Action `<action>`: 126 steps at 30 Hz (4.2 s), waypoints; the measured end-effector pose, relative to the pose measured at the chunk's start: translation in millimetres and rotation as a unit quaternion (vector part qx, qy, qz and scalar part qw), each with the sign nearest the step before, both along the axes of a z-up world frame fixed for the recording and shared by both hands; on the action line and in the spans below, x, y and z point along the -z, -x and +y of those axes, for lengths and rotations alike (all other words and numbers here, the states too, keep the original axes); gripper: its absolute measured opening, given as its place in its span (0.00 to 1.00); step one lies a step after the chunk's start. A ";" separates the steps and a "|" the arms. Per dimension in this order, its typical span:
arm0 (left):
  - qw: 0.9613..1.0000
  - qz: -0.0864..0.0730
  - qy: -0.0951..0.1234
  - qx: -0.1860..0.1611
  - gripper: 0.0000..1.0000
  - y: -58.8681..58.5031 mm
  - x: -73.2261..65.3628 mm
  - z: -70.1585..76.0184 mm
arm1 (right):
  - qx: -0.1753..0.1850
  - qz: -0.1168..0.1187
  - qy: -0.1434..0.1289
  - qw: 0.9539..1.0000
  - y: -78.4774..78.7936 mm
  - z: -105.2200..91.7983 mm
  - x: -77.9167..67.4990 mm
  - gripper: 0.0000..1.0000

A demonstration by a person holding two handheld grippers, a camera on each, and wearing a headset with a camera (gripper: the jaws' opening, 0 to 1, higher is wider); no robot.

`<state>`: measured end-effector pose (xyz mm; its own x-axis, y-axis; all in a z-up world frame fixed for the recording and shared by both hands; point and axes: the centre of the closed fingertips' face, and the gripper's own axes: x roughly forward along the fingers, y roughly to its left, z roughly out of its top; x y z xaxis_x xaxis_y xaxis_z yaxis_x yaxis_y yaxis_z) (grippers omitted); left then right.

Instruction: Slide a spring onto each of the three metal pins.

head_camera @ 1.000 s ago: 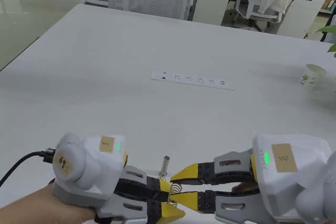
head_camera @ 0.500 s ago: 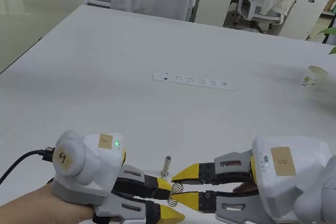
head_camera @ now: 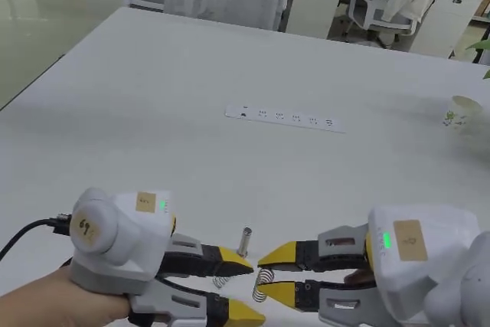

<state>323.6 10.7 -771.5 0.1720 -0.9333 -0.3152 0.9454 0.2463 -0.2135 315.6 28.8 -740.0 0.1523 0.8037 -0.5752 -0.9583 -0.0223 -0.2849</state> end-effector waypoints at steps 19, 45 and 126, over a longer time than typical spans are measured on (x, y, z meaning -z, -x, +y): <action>0.999 0.020 -0.002 -0.032 0.44 1.1 4.7 34.2 | 0.033 -0.010 0.007 0.999 -13.2 -8.6 3.8 0.07; 0.996 0.029 -0.007 -0.080 0.64 3.1 4.8 67.4 | 0.062 -0.018 0.016 0.998 -22.9 -20.7 9.6 0.07; 0.969 -0.005 0.015 -0.248 0.98 -19.9 -7.6 159.7 | 0.279 0.012 -0.019 0.960 -122.2 -103.3 19.8 0.07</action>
<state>343.5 170.5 -763.9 0.6052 -0.7431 -0.2854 0.7139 0.6653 -0.2185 437.7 -74.5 -759.8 0.5521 0.6219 -0.5554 -0.8246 0.5060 -0.2532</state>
